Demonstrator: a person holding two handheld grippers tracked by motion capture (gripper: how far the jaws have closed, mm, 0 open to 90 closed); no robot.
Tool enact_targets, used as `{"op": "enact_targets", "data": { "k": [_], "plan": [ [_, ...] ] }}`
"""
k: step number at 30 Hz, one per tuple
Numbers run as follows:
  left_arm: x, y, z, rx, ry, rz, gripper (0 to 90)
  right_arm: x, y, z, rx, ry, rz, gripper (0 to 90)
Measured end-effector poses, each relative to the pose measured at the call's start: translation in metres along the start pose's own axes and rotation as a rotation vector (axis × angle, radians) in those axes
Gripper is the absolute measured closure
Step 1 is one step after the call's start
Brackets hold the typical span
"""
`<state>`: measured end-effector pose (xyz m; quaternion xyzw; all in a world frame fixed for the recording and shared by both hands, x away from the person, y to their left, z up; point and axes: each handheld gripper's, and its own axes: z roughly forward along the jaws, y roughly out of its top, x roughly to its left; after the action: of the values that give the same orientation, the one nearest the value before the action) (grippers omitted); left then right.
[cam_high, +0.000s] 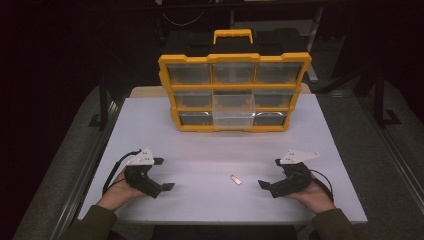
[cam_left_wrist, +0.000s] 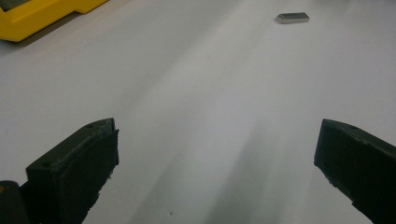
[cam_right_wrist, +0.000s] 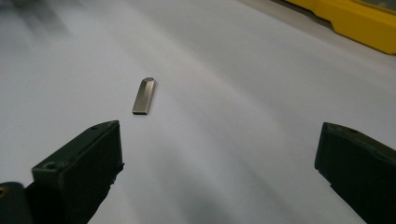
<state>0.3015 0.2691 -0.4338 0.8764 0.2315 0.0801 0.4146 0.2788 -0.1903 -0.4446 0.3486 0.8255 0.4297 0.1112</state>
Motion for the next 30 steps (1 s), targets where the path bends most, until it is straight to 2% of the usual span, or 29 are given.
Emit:
{"op": "enact_targets", "data": {
  "k": [9,30],
  "plan": [
    [0.000,-0.002,-0.002,-0.006,-0.009,-0.003,0.0,0.002,0.002,0.001,0.027,0.012,-0.005,0.2],
    [-0.001,-0.002,-0.002,-0.007,-0.031,-0.006,0.0,0.005,0.015,0.001,0.003,0.031,-0.017,0.2]
  ]
}}
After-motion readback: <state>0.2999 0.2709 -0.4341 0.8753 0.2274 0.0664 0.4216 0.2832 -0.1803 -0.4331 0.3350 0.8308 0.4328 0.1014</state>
